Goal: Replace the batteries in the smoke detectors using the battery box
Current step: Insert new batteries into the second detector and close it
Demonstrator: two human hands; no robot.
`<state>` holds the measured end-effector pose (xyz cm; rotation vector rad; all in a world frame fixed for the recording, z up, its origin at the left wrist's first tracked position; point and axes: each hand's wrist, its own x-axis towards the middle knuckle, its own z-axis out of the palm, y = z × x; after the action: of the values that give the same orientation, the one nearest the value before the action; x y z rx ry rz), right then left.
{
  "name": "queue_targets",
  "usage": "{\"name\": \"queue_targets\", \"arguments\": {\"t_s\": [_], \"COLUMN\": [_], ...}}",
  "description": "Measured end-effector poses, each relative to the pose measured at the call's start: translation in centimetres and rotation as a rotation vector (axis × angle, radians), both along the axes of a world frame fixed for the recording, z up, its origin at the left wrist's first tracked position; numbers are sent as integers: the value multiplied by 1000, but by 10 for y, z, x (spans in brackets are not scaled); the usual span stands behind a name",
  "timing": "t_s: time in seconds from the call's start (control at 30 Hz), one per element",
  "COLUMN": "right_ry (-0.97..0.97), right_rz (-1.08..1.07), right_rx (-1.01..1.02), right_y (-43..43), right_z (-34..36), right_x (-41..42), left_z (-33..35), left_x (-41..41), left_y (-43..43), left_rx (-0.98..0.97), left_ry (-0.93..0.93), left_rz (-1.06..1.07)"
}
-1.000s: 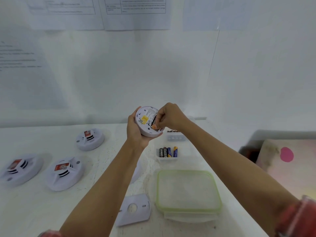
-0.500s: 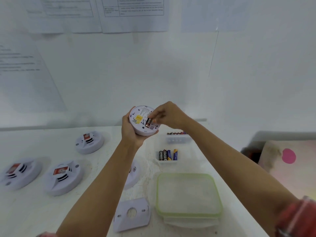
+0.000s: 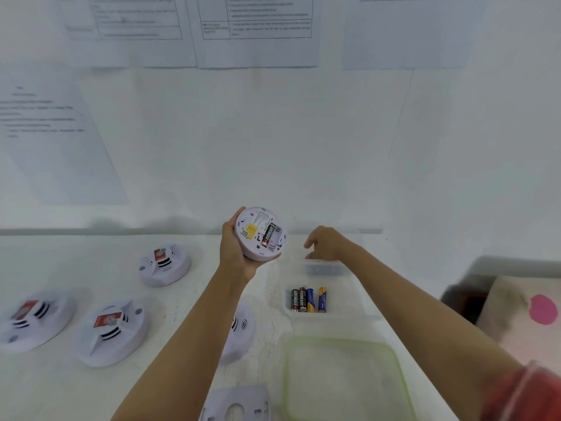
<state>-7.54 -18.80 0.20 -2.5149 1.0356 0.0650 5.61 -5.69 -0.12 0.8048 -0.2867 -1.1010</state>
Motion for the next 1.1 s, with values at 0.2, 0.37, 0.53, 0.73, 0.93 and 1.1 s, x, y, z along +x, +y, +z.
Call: {"name": "queue_targets", "arguments": {"t_s": [0.2, 0.37, 0.53, 0.73, 0.93, 1.1], "right_ry": [187, 184, 53, -232, -708, -922], "right_rz": [57, 90, 94, 32, -143, 64], "right_rx": [12, -15, -7, 58, 259, 299], "right_y": [-14, -15, -13, -6, 2, 35], "right_z": [-4, -1, 1, 3, 33, 65], "right_x": [10, 14, 12, 5, -7, -19], "left_z": [-2, 1, 5, 11, 17, 26], "left_x": [3, 1, -5, -11, -15, -17], "left_y": [-4, -4, -2, 1, 10, 16], "left_rx": [17, 30, -4, -2, -11, -15], "left_ry": [-11, -12, 3, -25, -62, -80], "left_rz": [-23, 16, 26, 33, 23, -17]}}
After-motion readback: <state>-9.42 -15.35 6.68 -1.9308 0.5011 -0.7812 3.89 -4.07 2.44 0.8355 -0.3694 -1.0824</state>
